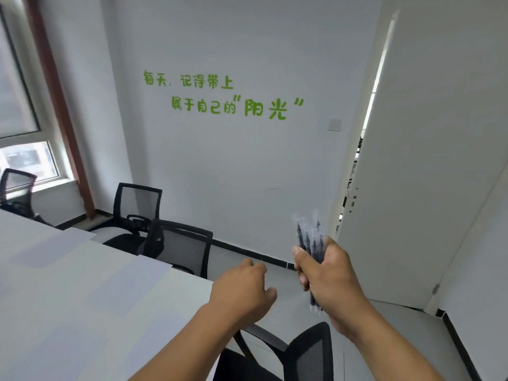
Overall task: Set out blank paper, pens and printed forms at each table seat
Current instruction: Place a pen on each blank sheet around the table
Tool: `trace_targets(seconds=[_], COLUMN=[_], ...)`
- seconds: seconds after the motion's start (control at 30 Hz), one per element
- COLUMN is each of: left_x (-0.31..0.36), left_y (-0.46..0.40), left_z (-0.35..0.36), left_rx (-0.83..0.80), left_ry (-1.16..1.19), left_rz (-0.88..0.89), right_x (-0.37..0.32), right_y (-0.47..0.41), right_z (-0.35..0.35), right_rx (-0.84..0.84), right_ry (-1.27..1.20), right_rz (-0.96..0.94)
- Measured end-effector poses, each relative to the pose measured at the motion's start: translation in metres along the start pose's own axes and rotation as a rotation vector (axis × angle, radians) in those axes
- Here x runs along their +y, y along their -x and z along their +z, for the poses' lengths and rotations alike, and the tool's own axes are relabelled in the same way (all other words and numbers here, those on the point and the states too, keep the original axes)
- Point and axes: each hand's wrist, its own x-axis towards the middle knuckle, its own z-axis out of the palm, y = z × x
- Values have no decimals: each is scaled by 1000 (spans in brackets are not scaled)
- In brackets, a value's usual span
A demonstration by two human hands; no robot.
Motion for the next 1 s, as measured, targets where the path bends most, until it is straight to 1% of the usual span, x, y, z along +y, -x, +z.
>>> trace_targets(seconds=[0.2,0.33,0.4,0.5,0.63,0.73,0.83,1.0], left_x=[-41,-68,-75,-82,-89,-93,-99,-109], left_y=[-23,-41,-51,-55,-64,-52,-36,-22], left_z=[9,12,17,24,40,60,77,90], left_rx=[-12,20,24,4,15,-37,-69,-37], left_ry=[-15,-8,1,2,23,40,64,106], left_rz=[-188,-337,-440,-541,-711,-836,-957,-1063], right_x=[14,29,42,52,72,92,107,131], right_y=[-57,-103,-128,-151,-186,-185,-178,-172], right_z=[40,72,86,99,121,139,157,187], right_rx=[-139,-284,-394,-471,-611,-726,-848,-955], right_ry=[-65,-100,-112,-143,-175,-226,-212,-163], right_rz=[-17,-25,-22,-33,21,54,77,106])
